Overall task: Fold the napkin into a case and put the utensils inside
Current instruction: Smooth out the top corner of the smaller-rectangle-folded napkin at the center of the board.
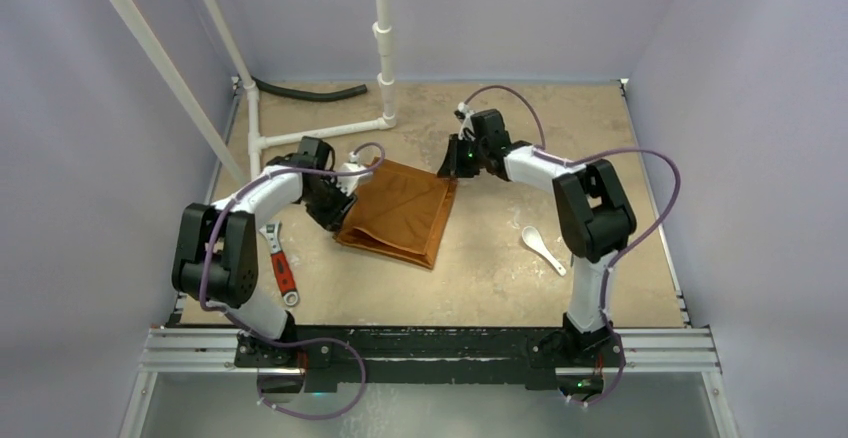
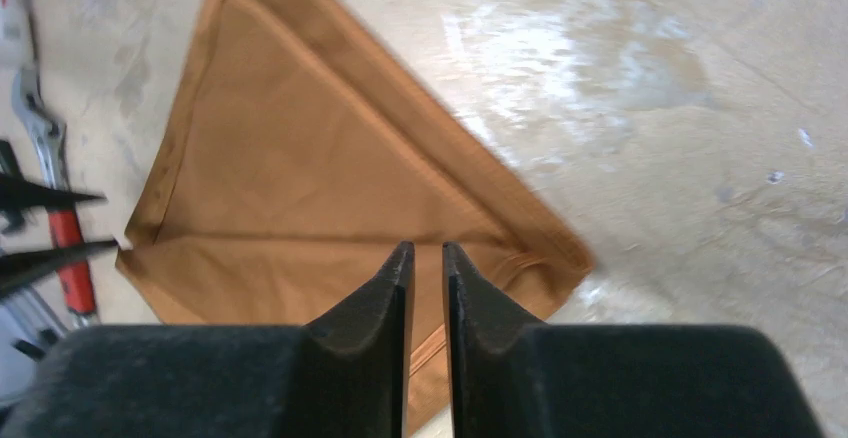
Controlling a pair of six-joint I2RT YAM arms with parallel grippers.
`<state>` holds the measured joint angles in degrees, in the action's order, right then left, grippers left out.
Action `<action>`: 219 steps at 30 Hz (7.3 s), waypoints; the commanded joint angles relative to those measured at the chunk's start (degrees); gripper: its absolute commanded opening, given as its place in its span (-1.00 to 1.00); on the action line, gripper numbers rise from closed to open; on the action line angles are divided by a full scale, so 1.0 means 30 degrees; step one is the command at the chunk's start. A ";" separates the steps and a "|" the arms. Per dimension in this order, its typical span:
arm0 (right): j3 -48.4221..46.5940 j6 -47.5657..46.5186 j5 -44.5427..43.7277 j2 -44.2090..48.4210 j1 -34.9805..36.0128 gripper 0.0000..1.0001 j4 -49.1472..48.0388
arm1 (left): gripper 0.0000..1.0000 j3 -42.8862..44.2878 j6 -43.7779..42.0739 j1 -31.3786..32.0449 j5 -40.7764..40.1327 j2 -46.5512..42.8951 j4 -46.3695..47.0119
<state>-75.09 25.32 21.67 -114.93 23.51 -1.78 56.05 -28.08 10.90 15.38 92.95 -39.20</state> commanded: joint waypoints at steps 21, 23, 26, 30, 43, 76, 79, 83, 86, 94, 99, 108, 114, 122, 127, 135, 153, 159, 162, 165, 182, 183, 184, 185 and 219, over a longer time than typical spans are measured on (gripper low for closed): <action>0.9608 0.2575 -0.3906 0.9958 0.7071 -0.06 0.0500 | 0.56 -0.0390 -0.5691 -0.0186 0.4330 -0.3363 -0.1308; 1.0297 0.3507 -0.2848 1.0141 0.7209 -0.06 -0.0295 | 0.64 -0.0502 -0.6512 -0.0175 0.4416 -0.3291 -0.1250; 1.0183 0.3995 -0.2320 0.9562 0.7391 -0.06 -0.0225 | 0.72 -0.0813 -0.7248 -0.0131 0.4244 -0.3502 -0.0547; 1.0138 0.4438 -0.1942 0.8858 0.7395 -0.10 -0.0614 | 0.74 -0.1464 -0.8283 0.0010 0.3262 -0.3727 0.0556; 0.9293 0.5413 -0.0720 0.7176 0.7395 -0.30 -0.1047 | 0.63 -0.4159 -0.9822 0.1907 0.0351 -0.4966 0.4051; 0.7890 0.7832 -0.1254 0.5268 0.7395 -0.25 -0.2116 | 0.13 -0.5469 -1.0853 0.2813 -0.1432 -0.5787 0.4227; 0.7893 0.7895 -0.1457 0.5102 0.7399 -0.30 -0.2200 | 0.10 -0.5471 -1.0929 0.2852 -0.1482 -0.5787 0.4219; 0.7890 0.7830 -0.2168 0.5030 0.7384 -0.48 -0.2024 | 0.09 -0.5511 -1.1195 0.2969 -0.1454 -0.5862 0.3849; 0.7994 0.7762 -0.2512 0.5001 0.7384 -0.74 -0.1967 | 0.09 -0.5616 -1.1321 0.3047 -0.1618 -0.5994 0.3896; 0.8597 0.7464 -0.3972 0.6509 0.7384 -1.00 -0.1031 | -0.01 -0.5705 -1.1584 0.3092 -0.2058 -0.6080 0.4180; 0.9401 0.7447 -0.4073 0.7845 0.7397 -1.00 -0.0691 | -0.06 -0.5605 -1.1458 0.3081 -0.2257 -0.6021 0.4445; 1.0219 0.7282 -0.3837 0.8542 0.7466 -0.71 -0.0709 | -0.10 -0.5388 -1.1327 0.3101 -0.2289 -0.5941 0.4609; 0.6919 0.2828 -0.7861 0.8573 0.8369 -0.32 0.1034 | -0.11 -0.5338 -1.1242 0.3107 -0.2401 -0.5840 0.4656; 0.6072 -0.3150 -0.8731 0.6764 0.8936 -0.21 0.0670 | -0.12 -0.5415 -1.0982 0.3108 -0.2325 -0.5842 0.4593; 0.6746 -0.3796 -0.7392 0.6503 0.9316 -0.20 -0.1176 | -0.12 -0.5715 -1.1130 0.3107 -0.2397 -0.5906 0.4602; 0.7022 -0.3572 -0.6567 0.5806 0.9933 -0.15 -0.1713 | -0.12 -0.5663 -1.1216 0.3107 -0.2432 -0.5919 0.4571; 0.6872 -0.3226 -0.7568 0.4829 1.0157 -0.41 -0.1437 | -0.11 -0.5675 -1.1353 0.3108 -0.2578 -0.5893 0.4484; 0.7381 -0.3285 -0.7254 0.5289 1.0213 -0.32 -0.1410 | -0.11 -0.5647 -1.1442 0.3123 -0.2695 -0.6013 0.4424; 0.7740 -0.3371 -0.7348 0.5731 1.0435 -0.19 -0.1424 | -0.11 -0.5647 -1.1446 0.3135 -0.2701 -0.6082 0.4358; 0.7914 -0.3303 -0.8021 0.5872 1.0625 -0.15 -0.1257 | -0.11 -0.5704 -1.1486 0.3112 -0.2710 -0.6109 0.4364; 0.7492 -0.2669 -1.1090 0.6652 1.1321 -1.00 -0.0234 | -0.12 -0.5676 -1.1421 0.3144 -0.2926 -0.6212 0.4439; 0.7523 -0.2621 -1.1029 0.6848 1.1309 -1.00 -0.0206 | -0.12 -0.5654 -1.1429 0.3140 -0.2935 -0.6206 0.4452; 0.7574 -0.2549 -1.0937 0.6979 1.1315 -1.00 -0.0151 | -0.12 -0.5648 -1.1393 0.3136 -0.2929 -0.6198 0.4439; 0.7690 -0.2500 -1.0808 0.7105 1.1316 -1.00 -0.0115 | -0.12 -0.5647 -1.1370 0.3136 -0.2903 -0.6225 0.4437; 0.8868 -0.0392 -0.9518 0.6921 1.2441 -1.00 -0.1363 | 0.37 -0.5035 -1.2660 0.3300 -0.1988 -0.8176 0.2073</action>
<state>-46.11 23.86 -6.46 -93.27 60.49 -5.58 39.09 -63.02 20.40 6.00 70.61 -29.15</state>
